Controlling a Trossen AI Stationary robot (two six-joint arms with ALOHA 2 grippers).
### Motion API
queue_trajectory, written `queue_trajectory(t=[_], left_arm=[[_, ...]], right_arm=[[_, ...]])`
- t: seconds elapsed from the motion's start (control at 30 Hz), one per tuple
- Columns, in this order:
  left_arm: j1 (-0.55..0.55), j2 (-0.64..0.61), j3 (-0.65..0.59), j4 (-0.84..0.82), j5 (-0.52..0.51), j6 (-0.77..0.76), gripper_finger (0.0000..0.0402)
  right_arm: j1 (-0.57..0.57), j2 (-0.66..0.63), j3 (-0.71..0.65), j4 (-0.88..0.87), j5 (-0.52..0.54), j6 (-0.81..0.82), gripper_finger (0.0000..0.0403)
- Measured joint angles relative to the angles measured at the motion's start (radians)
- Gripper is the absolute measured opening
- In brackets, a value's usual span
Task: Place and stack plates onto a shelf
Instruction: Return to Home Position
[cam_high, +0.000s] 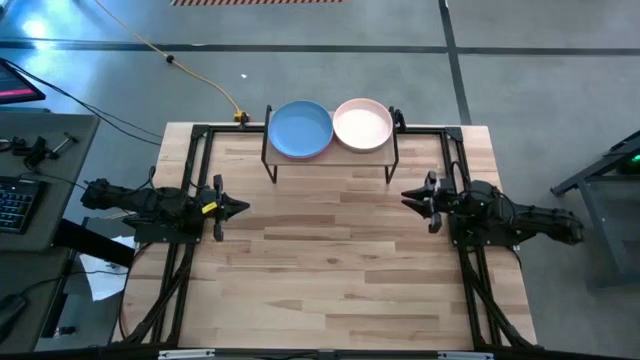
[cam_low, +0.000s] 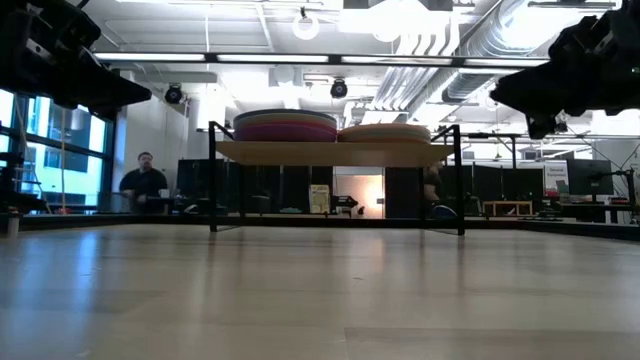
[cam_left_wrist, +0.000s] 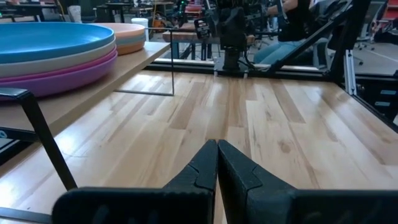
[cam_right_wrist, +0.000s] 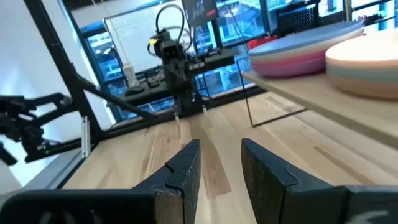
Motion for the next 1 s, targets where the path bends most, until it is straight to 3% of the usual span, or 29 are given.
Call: queue_trajectory(t=[1.0], left_arm=[[0.000, 0.001, -0.001, 0.001, 0.001, 0.000, 0.0003]], right_arm=[[0.016, 0.003, -0.002, -0.011, 0.001, 0.000, 0.0103]])
